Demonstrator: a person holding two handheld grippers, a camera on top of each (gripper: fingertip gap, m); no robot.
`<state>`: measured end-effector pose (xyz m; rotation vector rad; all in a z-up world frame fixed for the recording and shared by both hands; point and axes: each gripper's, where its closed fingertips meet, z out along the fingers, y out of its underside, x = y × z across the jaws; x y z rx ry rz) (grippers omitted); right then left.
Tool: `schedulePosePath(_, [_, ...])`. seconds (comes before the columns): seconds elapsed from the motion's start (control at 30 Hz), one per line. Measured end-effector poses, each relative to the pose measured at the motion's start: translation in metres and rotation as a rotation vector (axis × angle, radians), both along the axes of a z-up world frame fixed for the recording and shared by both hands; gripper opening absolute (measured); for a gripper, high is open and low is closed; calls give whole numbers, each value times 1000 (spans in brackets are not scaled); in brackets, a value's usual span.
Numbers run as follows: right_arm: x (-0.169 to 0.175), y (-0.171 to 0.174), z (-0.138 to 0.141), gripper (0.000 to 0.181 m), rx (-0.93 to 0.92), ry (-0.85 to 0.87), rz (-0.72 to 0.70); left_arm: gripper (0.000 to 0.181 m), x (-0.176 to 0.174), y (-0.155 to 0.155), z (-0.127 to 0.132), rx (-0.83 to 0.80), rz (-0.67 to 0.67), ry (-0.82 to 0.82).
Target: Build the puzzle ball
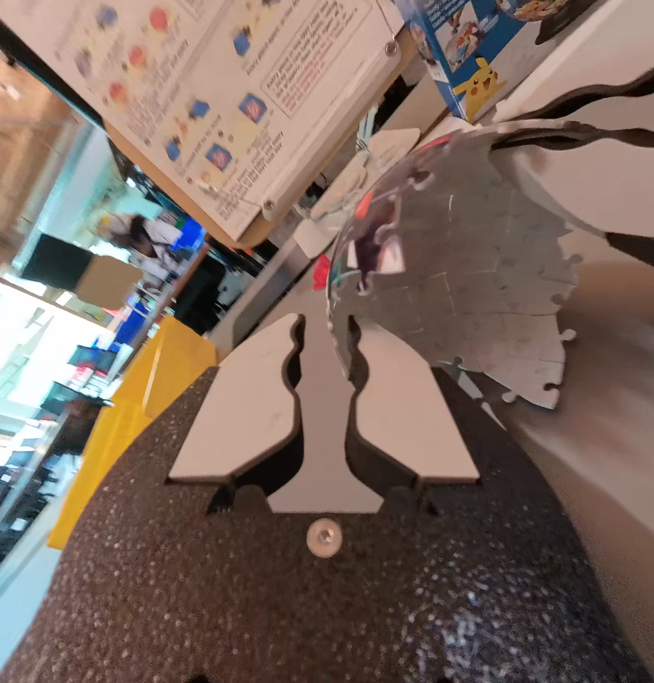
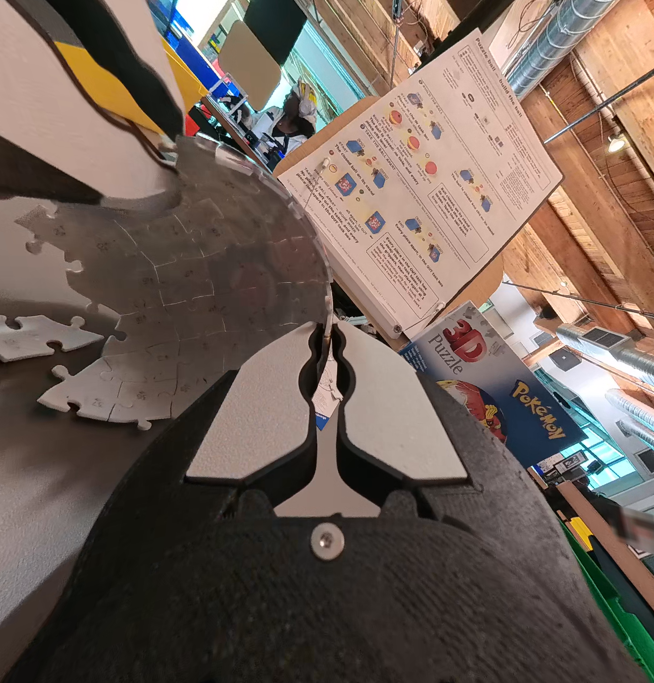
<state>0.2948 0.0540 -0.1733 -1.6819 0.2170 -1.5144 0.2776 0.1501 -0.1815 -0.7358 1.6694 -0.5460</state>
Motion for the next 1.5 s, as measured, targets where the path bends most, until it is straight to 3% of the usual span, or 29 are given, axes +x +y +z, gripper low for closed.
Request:
schedulePosePath(0.1, [0, 0, 0, 5, 0, 2, -2, 3, 3, -5, 5, 77, -19, -77])
schedulePosePath(0.23, [1, -1, -2, 8, 21, 26, 9, 4, 5, -7, 6, 125, -19, -140])
schedulePosePath(0.33, [-2, 3, -3, 29, 55, 76, 52, 3, 7, -6, 8, 134, -17, -180])
schedulePosePath(0.5, [-13, 11, -2, 47, 21, 70, 123, 2, 6, -12, 14, 172, -81, -272])
schedulePosePath(0.63, [-15, 12, 11, 48, 8, 0, 162, 3, 5, -20, 17, 260, -137, -336])
schedulePosePath(1.0, [-16, 24, 12, 36, -104, -99, 183, 4, 8, -16, 15, 262, -163, -353])
schedulePosePath(1.5, [-19, 28, 18, 38, -65, -11, 222, 4, 7, -10, 12, 245, -125, -342])
